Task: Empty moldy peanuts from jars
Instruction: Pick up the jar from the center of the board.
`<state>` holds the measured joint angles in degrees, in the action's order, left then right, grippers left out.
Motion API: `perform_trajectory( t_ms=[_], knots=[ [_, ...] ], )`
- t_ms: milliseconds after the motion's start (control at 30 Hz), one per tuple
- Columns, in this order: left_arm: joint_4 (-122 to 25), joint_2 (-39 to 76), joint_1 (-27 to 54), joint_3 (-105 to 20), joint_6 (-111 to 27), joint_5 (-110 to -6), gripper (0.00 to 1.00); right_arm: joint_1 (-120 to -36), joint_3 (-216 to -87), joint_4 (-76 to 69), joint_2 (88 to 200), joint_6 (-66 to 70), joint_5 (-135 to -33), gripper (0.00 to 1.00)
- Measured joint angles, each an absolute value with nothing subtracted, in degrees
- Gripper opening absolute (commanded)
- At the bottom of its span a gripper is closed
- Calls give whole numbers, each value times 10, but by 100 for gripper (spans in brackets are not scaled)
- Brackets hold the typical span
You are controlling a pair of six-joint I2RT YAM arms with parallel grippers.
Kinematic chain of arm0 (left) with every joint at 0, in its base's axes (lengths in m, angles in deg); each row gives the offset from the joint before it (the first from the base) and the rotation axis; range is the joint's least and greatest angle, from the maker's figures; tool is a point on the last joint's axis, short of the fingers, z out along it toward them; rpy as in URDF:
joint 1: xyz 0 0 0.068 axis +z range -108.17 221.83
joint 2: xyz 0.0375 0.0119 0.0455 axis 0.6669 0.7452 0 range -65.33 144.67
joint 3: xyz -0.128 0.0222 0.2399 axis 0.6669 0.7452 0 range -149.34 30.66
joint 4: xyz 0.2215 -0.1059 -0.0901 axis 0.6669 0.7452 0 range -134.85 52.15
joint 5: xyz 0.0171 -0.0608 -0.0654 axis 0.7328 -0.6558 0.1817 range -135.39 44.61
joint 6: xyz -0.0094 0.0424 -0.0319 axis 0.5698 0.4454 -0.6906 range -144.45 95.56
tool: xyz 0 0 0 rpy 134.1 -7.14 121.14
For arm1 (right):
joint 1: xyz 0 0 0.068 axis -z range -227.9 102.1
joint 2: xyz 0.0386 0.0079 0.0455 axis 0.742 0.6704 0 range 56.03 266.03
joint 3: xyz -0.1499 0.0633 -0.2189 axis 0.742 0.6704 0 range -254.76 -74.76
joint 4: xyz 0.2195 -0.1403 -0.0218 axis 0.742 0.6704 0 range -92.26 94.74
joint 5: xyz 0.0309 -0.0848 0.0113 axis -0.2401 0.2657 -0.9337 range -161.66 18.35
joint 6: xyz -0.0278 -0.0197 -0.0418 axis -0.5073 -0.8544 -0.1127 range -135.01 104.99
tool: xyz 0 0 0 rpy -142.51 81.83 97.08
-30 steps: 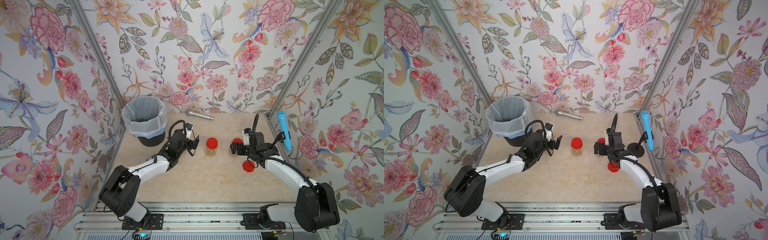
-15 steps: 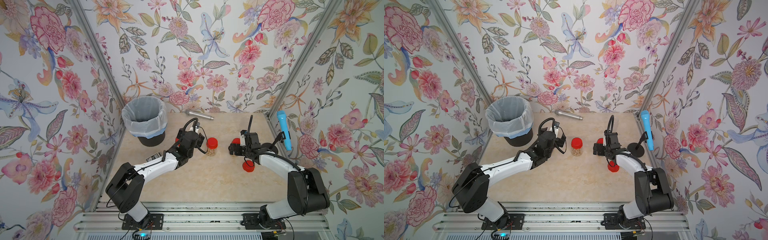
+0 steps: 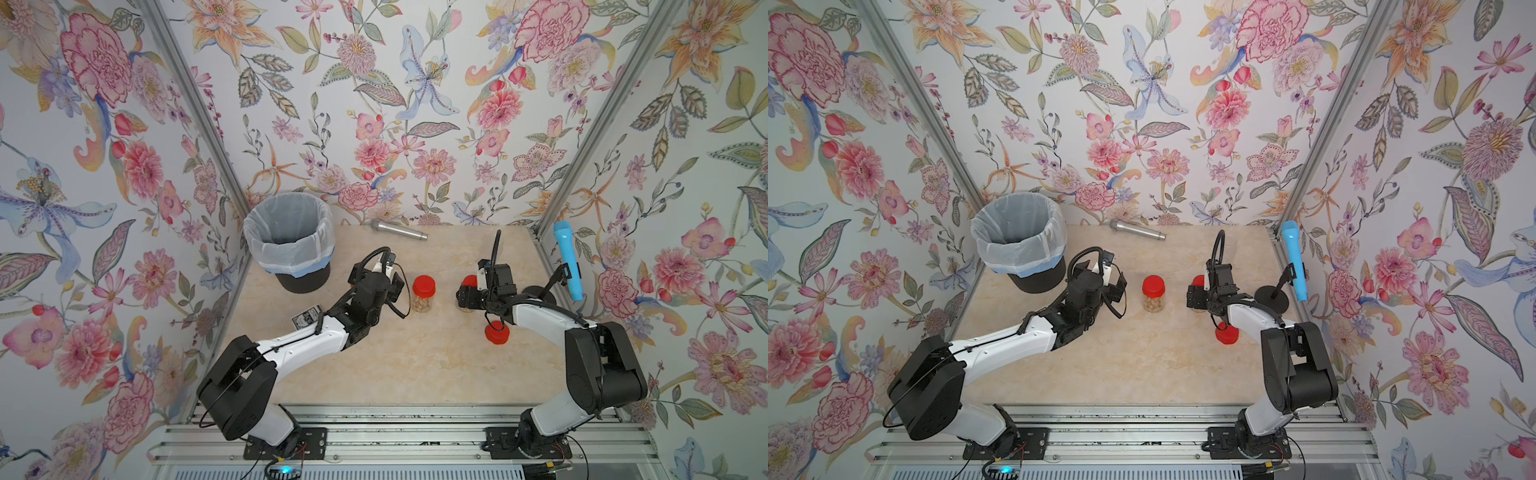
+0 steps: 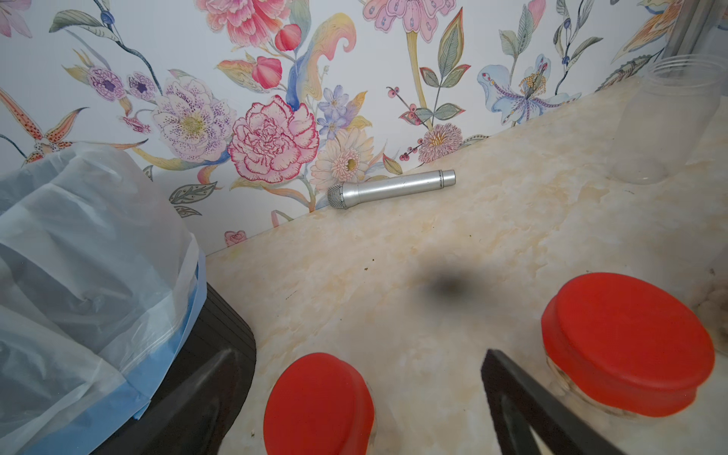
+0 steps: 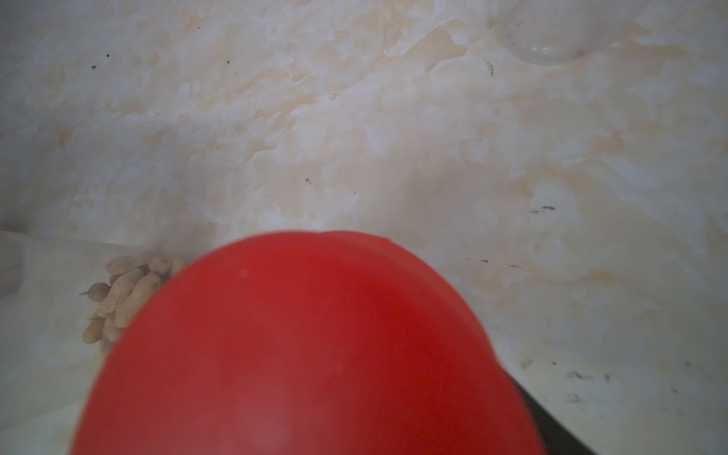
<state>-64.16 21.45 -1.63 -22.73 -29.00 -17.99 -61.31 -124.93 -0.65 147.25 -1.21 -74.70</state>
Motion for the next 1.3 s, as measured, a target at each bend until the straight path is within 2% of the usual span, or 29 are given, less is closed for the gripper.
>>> perform_trajectory(
  t_ms=[133, 300, 533, 700, 1033, 1300],
  knots=[
    [-641, 220, -16, -229, -282, -185, 100, -613, -1250, -18, 1477, -17, -742, 68],
    [-663, 220, -16, -222, -272, -201, 100, -613, -1250, -21, 1479, -17, -742, 60],
    [-717, 210, -16, -182, -237, -247, 96, -613, -1251, -26, 1481, -22, -742, 54],
    [-759, 209, -16, -160, -211, -288, 100, -613, -1251, -27, 1481, -22, -742, 46],
    [-880, 199, -16, -86, -183, -366, 100, -613, -1251, -25, 1473, -22, -755, 42],
    [-919, 199, -16, -83, -160, -410, 100, -613, -1249, -4, 1434, -21, -758, 42]
  ],
)
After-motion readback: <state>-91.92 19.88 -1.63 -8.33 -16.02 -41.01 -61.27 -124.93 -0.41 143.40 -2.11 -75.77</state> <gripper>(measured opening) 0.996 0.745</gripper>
